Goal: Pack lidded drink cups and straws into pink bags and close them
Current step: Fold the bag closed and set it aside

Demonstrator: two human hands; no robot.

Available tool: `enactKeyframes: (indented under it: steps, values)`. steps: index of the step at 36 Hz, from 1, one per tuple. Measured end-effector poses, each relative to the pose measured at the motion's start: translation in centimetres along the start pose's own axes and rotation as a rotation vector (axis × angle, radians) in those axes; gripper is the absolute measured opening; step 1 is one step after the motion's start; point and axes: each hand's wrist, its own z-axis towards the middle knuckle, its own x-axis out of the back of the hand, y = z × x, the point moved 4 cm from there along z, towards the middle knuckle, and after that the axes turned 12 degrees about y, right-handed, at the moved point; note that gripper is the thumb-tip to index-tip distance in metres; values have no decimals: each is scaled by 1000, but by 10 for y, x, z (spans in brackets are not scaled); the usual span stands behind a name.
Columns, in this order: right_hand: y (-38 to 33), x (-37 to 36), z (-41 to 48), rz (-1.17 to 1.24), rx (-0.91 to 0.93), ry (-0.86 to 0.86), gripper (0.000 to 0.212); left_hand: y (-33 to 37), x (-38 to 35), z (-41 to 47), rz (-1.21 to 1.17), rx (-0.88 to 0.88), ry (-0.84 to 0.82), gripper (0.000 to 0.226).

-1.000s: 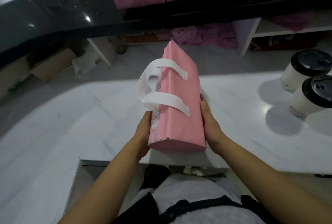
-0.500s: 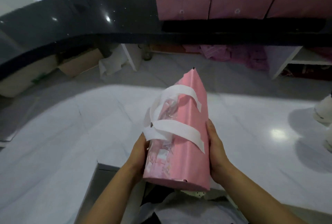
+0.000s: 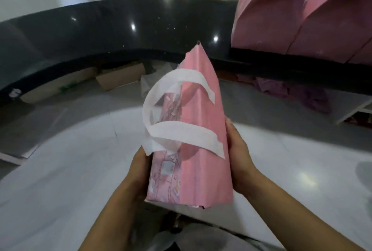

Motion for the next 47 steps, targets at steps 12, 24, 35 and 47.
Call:
enactKeyframes:
  steps: [12, 24, 35, 47]
  values:
    - [-55, -52, -21, -166, 583, -238, 93, 110, 16, 40, -144, -242, -177, 29]
    - [-100, -80, 21, -204, 867, 113, 101, 169, -49, 110, -55, -251, -386, 28]
    - [-133, -83, 78, -220, 855, 276, 95, 184, -73, 142, -65, -488, -533, 82]
    - [-152, -93, 98, -573, 950, 563, 85, 206, -99, 189, 253, -724, -478, 94]
